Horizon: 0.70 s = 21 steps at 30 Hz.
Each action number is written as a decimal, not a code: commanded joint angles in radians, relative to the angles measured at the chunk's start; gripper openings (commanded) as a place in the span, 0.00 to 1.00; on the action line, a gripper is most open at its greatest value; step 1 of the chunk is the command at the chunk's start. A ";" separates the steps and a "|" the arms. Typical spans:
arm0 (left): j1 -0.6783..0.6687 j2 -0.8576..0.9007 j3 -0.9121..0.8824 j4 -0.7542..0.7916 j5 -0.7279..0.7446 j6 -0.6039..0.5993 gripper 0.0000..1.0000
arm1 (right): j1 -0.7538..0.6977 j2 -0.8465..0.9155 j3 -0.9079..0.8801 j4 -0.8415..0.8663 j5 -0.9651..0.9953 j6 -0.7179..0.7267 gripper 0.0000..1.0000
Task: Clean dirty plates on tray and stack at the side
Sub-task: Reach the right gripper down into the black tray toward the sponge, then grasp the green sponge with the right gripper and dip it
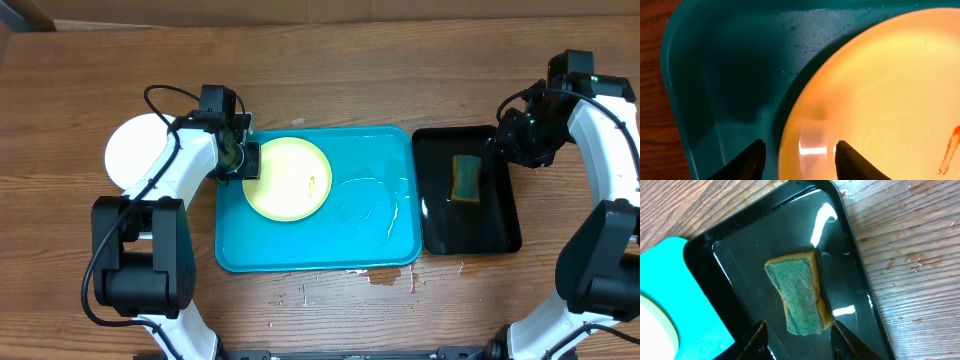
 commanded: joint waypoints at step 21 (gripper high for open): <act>-0.002 0.007 -0.063 -0.130 0.160 -0.068 0.22 | 0.072 -0.016 -0.081 0.023 0.018 -0.137 0.53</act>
